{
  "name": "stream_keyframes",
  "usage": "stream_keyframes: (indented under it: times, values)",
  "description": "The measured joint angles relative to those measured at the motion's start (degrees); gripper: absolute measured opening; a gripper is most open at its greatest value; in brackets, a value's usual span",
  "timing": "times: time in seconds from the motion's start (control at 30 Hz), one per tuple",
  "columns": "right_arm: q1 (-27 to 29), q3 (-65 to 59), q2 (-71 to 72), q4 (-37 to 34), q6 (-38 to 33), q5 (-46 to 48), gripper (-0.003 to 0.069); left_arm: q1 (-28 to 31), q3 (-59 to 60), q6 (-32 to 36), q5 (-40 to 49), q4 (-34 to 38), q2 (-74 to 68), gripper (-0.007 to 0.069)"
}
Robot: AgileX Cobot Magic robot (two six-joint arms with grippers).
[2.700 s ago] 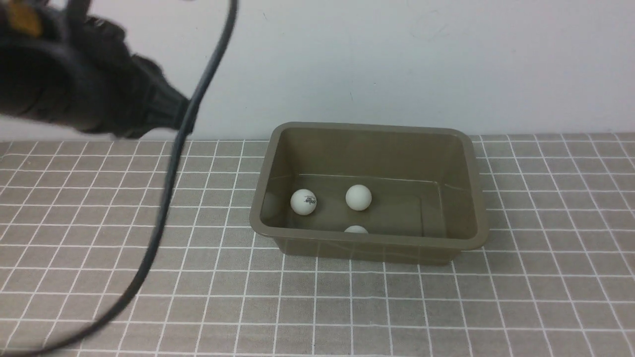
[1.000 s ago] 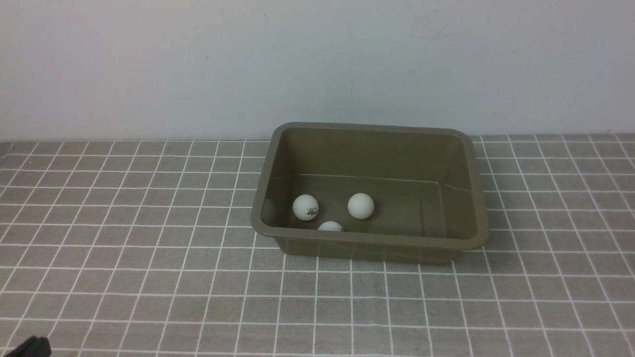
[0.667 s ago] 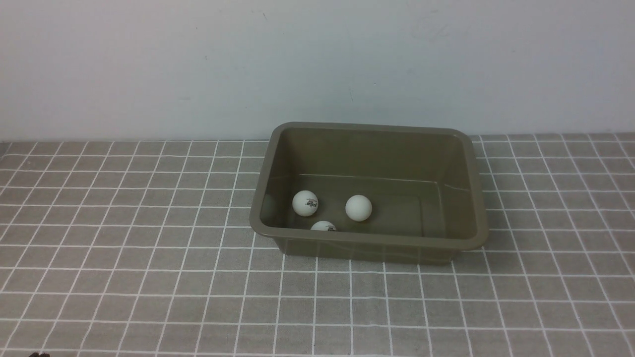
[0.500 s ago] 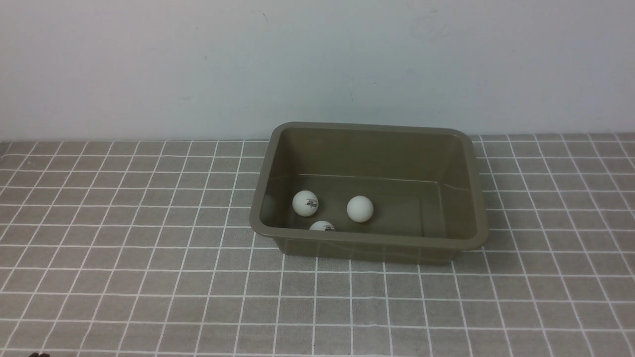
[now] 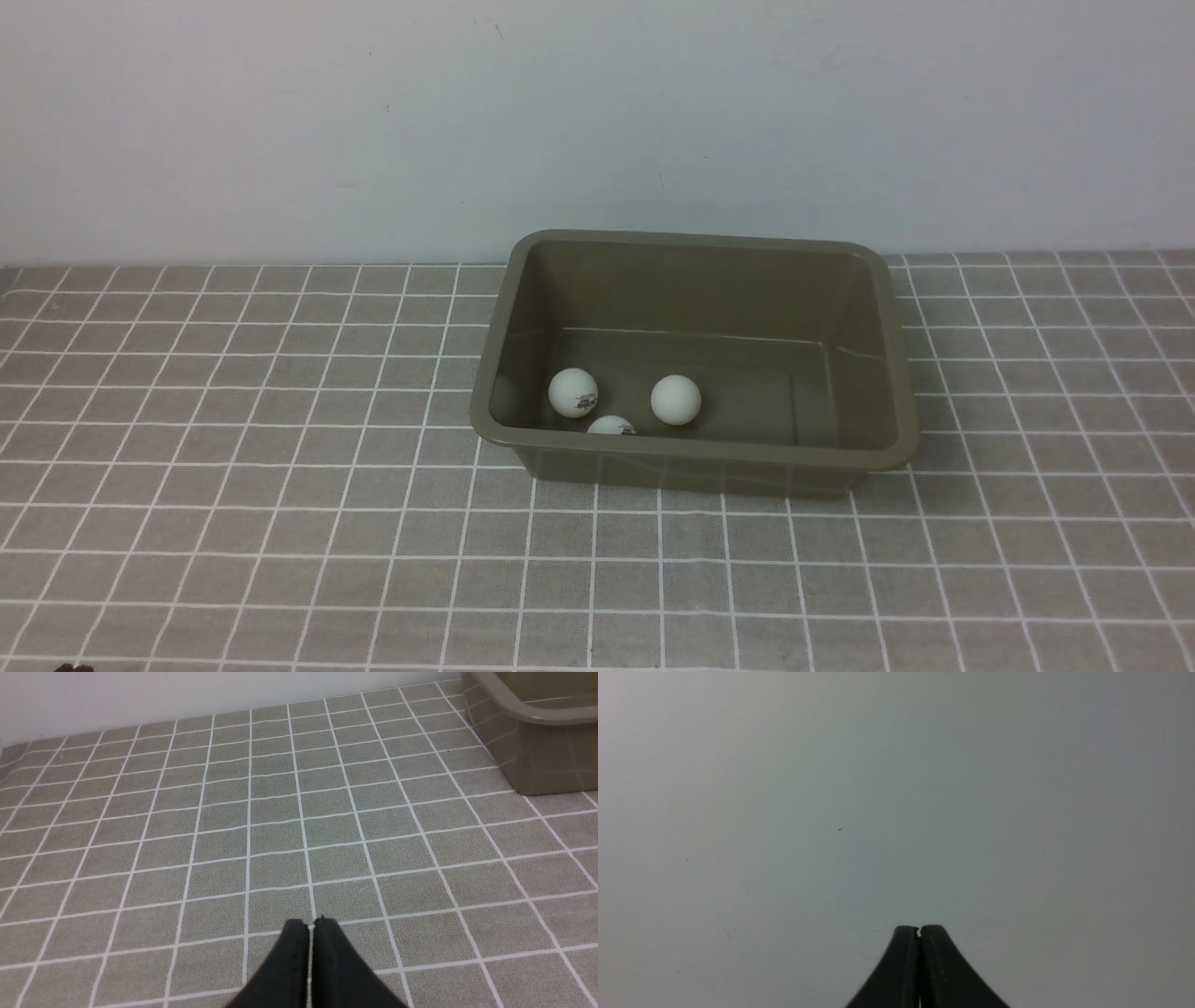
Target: Put the table tennis balls into the box on the grey coffee tablecloth.
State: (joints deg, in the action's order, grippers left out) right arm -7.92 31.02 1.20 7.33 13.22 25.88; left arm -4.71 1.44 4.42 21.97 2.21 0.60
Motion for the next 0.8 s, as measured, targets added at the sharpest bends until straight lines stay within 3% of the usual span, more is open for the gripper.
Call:
stream_keyframes:
  times: [0.2, 0.33, 0.6, 0.8]
  values:
    - [0.45, -1.41, 0.0, 1.14, -0.25, 2.65, -0.0015, 0.0, 0.0, 0.0, 0.0, 0.0, 0.0, -0.0005]
    - [3.05, -9.04, 0.0, 1.33, -0.25, 3.66, -0.0015, 0.0, 0.0, 0.0, 0.0, 0.0, 0.0, -0.0005]
    - [7.92, -30.43, -0.18, 2.16, -0.3, -2.28, -0.0015, 0.0, 0.0, 0.0, 0.0, -0.05, 0.0, -0.0005]
    - [8.59, -32.09, -0.17, 2.41, -0.3, -3.59, -0.0015, 0.0, 0.0, 0.0, 0.0, -0.11, 0.0, -0.0005]
